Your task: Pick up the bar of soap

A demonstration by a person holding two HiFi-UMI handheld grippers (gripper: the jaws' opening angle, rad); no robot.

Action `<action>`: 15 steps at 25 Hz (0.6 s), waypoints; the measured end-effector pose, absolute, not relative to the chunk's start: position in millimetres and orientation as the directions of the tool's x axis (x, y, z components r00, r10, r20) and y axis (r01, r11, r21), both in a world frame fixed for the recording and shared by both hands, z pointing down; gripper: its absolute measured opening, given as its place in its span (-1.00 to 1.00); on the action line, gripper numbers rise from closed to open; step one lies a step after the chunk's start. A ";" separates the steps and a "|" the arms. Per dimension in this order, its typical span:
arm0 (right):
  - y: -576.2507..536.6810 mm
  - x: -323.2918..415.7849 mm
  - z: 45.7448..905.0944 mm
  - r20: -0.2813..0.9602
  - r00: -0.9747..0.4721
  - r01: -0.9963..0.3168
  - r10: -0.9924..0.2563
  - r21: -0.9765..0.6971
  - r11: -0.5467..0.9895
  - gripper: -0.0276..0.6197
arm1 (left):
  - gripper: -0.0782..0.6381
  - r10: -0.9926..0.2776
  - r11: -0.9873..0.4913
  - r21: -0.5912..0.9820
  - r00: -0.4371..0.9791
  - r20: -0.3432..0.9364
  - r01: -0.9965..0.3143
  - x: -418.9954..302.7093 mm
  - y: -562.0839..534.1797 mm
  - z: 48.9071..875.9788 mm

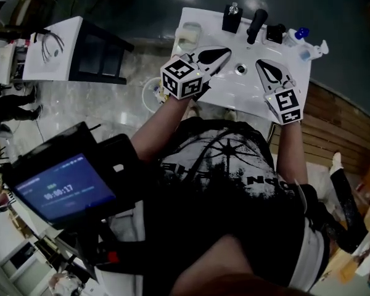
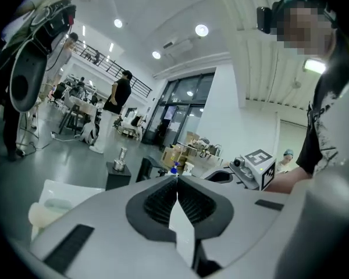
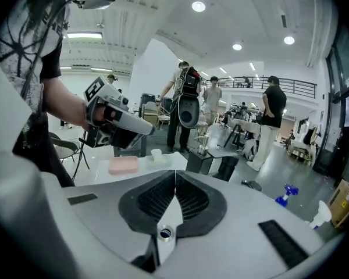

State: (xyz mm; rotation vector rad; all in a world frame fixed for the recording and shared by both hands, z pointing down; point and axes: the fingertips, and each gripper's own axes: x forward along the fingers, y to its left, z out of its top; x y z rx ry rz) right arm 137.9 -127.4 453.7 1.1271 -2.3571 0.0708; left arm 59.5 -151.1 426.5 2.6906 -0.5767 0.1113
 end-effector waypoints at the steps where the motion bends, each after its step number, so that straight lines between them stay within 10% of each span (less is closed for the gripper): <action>1: -131.2 129.7 446.6 0.467 -0.521 -0.736 -0.715 0.178 0.653 -0.86 | -0.74 -0.388 -0.842 0.346 0.910 0.144 -0.414 49.9 -153.3 417.5; 15: -151.4 73.3 415.9 0.366 -0.566 -0.726 -0.739 0.203 0.657 -0.86 | -0.74 -0.504 -0.830 0.172 0.846 0.172 -0.530 -28.0 -163.8 397.2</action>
